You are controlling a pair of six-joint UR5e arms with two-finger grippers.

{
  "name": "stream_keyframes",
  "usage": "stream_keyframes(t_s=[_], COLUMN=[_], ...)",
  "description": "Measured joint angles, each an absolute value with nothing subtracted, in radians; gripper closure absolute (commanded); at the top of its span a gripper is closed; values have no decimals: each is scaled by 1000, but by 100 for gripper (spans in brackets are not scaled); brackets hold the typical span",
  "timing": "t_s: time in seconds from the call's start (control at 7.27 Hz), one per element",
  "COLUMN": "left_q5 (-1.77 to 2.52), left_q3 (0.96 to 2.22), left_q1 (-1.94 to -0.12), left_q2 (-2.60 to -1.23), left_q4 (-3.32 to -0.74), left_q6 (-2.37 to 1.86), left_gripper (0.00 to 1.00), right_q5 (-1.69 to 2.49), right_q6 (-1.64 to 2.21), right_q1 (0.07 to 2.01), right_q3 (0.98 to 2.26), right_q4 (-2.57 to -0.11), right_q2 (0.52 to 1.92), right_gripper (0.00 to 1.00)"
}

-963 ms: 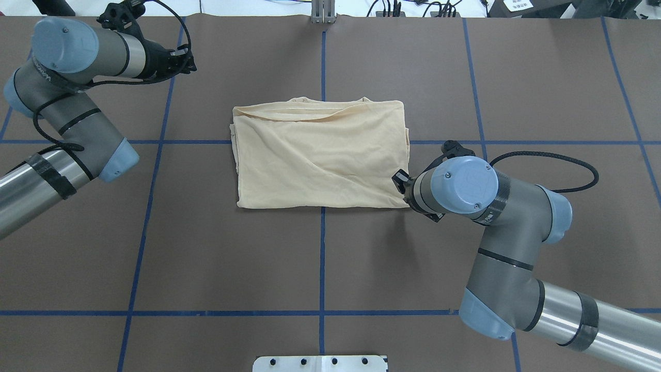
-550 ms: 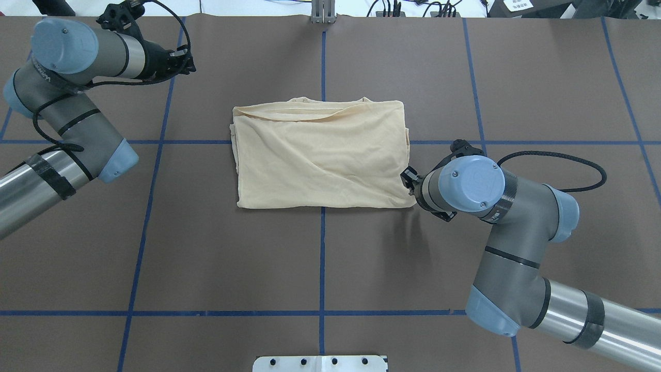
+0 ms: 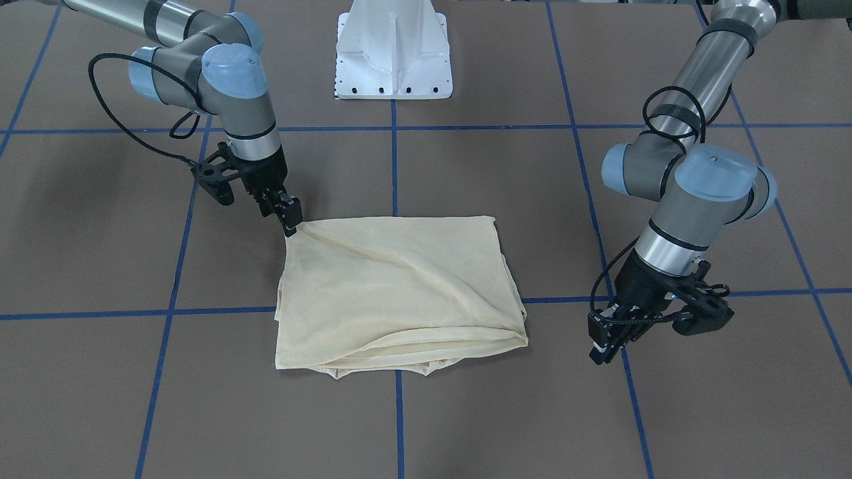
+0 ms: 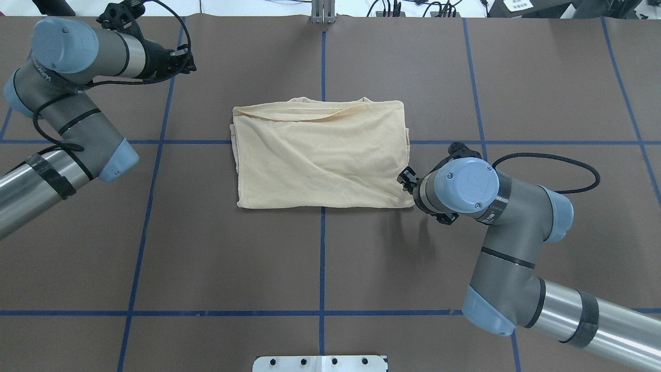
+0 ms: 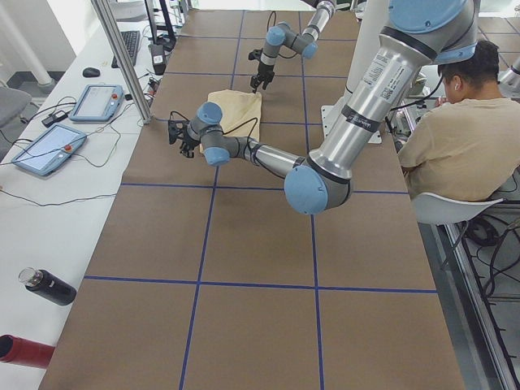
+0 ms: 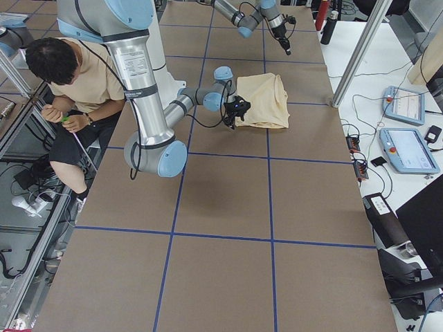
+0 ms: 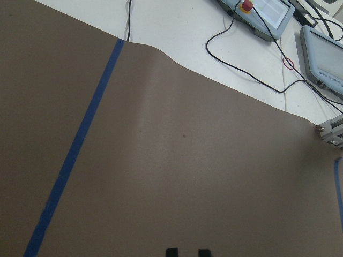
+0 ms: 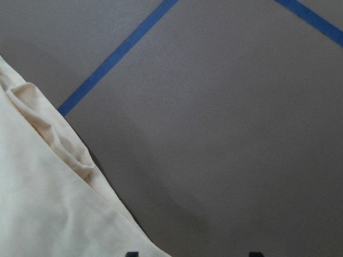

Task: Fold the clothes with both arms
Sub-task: 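Lower the right gripper and grasp the folded shirt's side edge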

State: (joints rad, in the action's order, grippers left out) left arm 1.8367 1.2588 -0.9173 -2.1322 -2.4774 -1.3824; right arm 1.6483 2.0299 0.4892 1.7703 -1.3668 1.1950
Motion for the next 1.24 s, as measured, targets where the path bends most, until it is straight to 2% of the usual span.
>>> stream_keyframes(t_s=[0.28, 0.41, 0.55, 0.69, 0.83, 1.24], left_q5=[1835, 1835, 1835, 1835, 1834, 1834], left_q3=[1259, 1260, 1260, 1261, 1264, 1269], left_q1=[-917, -917, -917, -917, -918, -920], left_q2=[-2132, -2132, -2132, -2132, -2132, -2131], left_q4=[-2477, -2477, -2477, -2476, -2476, -2476], left_q6=[-1383, -1384, -1384, -1384, -1385, -1385], left_gripper=[75, 75, 75, 75, 75, 75], right_q5=[1650, 1652, 1653, 1653, 1654, 1656], right_q6=[2027, 2026, 2027, 2029, 2032, 2033], right_q1=[488, 486, 483, 483, 482, 484], right_q3=[1765, 1763, 1762, 1761, 1761, 1757], right_q4=[-1367, -1367, -1367, -1367, -1367, -1331], right_q2=[1194, 1194, 1193, 1191, 1188, 1186], right_gripper=[30, 34, 60, 97, 100, 100])
